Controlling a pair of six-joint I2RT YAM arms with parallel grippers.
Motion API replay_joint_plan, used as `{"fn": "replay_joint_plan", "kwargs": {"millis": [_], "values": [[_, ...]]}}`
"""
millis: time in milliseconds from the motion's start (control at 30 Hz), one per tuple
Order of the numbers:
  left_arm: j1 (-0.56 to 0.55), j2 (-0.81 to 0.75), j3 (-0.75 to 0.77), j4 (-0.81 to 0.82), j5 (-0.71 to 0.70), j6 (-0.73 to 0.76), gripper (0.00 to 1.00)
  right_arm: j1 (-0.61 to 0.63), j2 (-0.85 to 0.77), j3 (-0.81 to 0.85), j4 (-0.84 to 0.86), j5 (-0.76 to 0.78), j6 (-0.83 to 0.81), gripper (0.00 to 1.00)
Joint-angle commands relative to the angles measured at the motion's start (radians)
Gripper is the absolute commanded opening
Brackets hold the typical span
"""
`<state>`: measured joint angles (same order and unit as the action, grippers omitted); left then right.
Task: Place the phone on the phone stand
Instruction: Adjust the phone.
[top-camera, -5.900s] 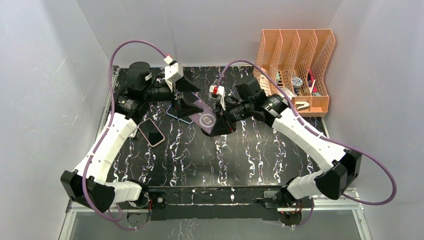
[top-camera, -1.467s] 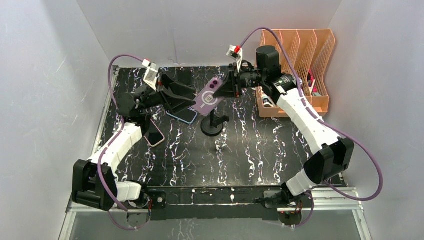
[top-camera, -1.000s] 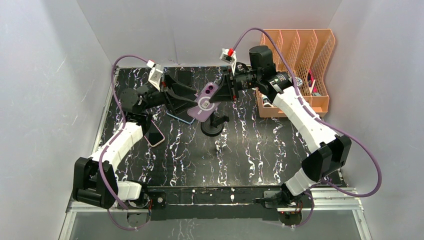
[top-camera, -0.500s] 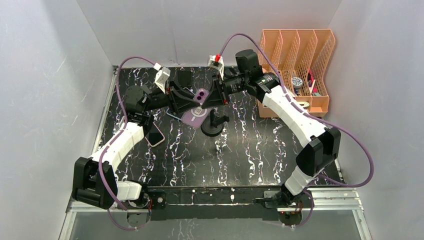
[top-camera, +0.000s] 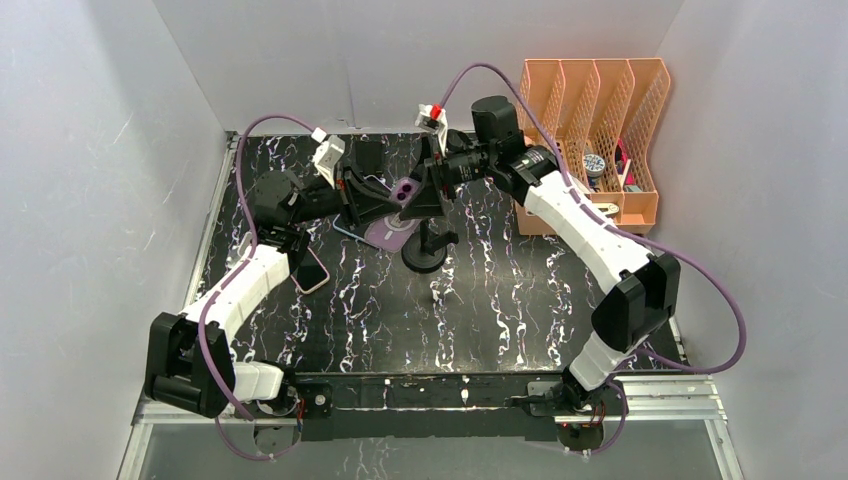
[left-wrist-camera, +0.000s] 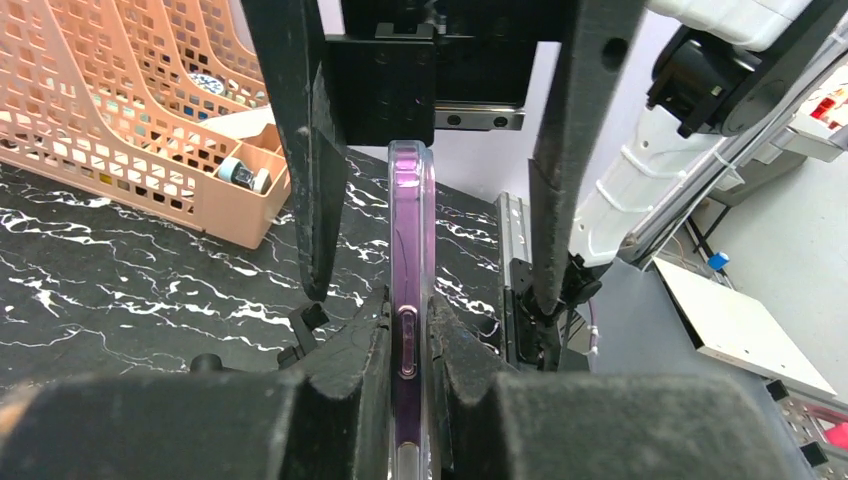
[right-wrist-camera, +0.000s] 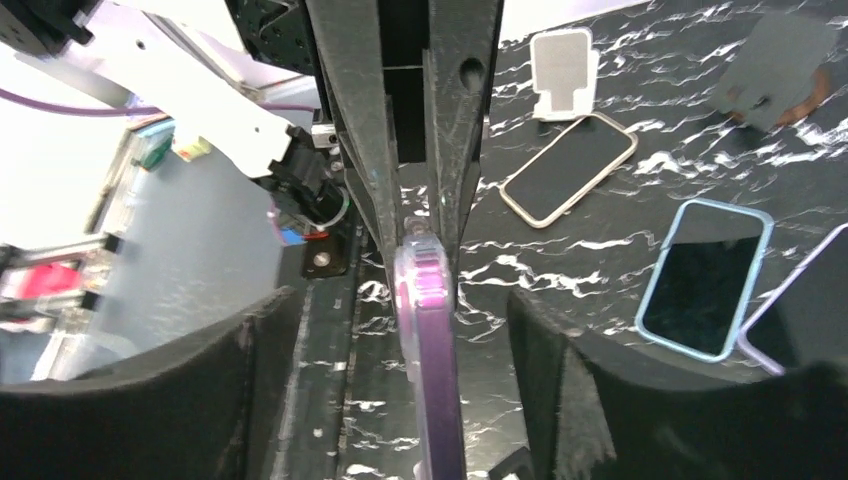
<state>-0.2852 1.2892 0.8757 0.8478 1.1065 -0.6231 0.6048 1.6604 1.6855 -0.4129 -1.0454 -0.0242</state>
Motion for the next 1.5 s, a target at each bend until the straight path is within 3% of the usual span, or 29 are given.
{"fn": "replay_joint_plan", "kwargs": {"millis": [0, 67, 300, 500, 633, 767, 1100, 1467], "values": [[-0.008, -0.03, 0.007, 0.026, -0.084, 0.056, 0.0, -0.002, -0.098, -0.073, 0.215, 0.033, 0.086, 0.91], [-0.007, -0.036, 0.009, 0.059, -0.119, 0.053, 0.0, -0.014, -0.139, -0.145, 0.318, 0.057, 0.137, 0.99], [-0.007, -0.047, 0.023, 0.192, -0.257, 0.021, 0.0, -0.086, -0.287, -0.481, 0.706, 0.203, 0.328, 0.99], [-0.008, 0.015, 0.016, 0.546, -0.32, -0.241, 0.0, -0.105, -0.278, -0.687, 1.093, 0.082, 0.561, 0.96], [-0.007, 0.068, -0.002, 0.796, -0.379, -0.433, 0.0, -0.104, -0.262, -0.772, 1.38, 0.135, 0.673, 0.92], [-0.011, 0.068, -0.011, 0.841, -0.391, -0.475, 0.0, -0.104, -0.263, -0.806, 1.541, 0.186, 0.698, 0.9], [-0.041, 0.073, -0.017, 0.843, -0.404, -0.467, 0.0, -0.07, -0.174, -0.737, 1.655, 0.169, 0.768, 0.79], [-0.113, 0.121, -0.026, 0.848, -0.41, -0.426, 0.0, -0.011, -0.114, -0.677, 1.648, 0.196, 0.758, 0.62]]}}
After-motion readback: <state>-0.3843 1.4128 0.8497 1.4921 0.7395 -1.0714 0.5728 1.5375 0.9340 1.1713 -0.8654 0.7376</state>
